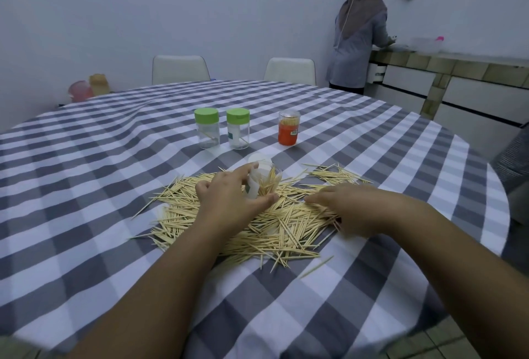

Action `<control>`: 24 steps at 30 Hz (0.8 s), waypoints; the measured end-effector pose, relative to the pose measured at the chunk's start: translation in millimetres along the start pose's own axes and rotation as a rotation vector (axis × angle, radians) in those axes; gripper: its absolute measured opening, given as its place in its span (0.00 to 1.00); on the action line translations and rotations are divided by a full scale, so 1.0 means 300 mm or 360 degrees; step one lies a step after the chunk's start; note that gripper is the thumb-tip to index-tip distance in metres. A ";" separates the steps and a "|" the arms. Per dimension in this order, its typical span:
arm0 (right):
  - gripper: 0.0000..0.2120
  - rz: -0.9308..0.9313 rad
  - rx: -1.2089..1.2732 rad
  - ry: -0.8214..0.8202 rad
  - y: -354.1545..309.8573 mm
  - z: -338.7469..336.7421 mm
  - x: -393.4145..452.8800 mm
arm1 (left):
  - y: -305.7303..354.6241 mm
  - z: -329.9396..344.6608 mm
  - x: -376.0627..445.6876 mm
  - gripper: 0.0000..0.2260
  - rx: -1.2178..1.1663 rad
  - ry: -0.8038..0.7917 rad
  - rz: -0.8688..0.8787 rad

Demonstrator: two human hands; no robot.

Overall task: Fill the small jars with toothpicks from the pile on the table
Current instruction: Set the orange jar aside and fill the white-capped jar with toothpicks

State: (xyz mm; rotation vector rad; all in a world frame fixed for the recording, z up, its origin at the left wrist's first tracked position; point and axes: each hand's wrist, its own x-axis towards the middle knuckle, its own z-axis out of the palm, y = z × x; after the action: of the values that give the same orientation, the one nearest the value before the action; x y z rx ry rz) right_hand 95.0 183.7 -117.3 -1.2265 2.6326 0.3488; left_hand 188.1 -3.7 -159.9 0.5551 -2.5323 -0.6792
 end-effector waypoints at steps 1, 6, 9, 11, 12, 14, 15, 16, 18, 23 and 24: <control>0.39 -0.0024 0.0008 0.0004 0.005 0.000 0.002 | 0.000 0.000 0.000 0.31 -0.0005 0.0000 0.0000; 0.40 -0.0073 0.0172 -0.0070 0.003 -0.013 0.005 | 0.004 -0.003 -0.001 0.30 -0.0021 0.0010 0.0012; 0.38 -0.0067 0.0263 -0.0057 0.002 -0.008 0.021 | 0.004 -0.006 -0.004 0.30 -0.0021 -0.0001 0.0009; 0.37 -0.0042 0.0280 -0.0023 -0.002 -0.005 0.030 | 0.007 -0.009 -0.005 0.30 -0.0019 -0.0005 0.0013; 0.36 -0.0043 0.0263 -0.0010 -0.007 -0.005 0.031 | 0.007 -0.010 -0.006 0.30 -0.0019 -0.0008 0.0013; 0.34 -0.0063 0.0203 0.0052 -0.018 -0.002 0.038 | 0.010 -0.011 -0.007 0.31 -0.0016 -0.0016 0.0011; 0.33 -0.0077 0.0184 0.0103 -0.025 0.002 0.044 | 0.010 -0.010 -0.007 0.31 -0.0015 -0.0016 0.0012; 0.32 -0.0084 0.0171 0.0154 -0.031 0.007 0.051 | 0.009 -0.010 -0.007 0.31 -0.0015 -0.0015 0.0011; 0.28 -0.0079 0.0113 0.0225 -0.038 0.019 0.067 | 0.007 -0.009 -0.006 0.31 -0.0015 -0.0012 0.0010; 0.15 -0.0107 -0.0161 0.0443 -0.044 0.044 0.085 | -0.002 -0.003 -0.004 0.30 -0.0030 0.0000 0.0012; 0.14 -0.0101 -0.0192 0.0488 -0.043 0.045 0.084 | -0.003 -0.002 -0.003 0.30 -0.0029 0.0005 0.0014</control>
State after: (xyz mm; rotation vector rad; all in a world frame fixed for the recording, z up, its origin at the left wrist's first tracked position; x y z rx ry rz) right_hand 90.3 161.6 -139.0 -1.5068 2.8534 0.3367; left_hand 189.6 -4.2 -160.2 0.5381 -2.5217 -0.6973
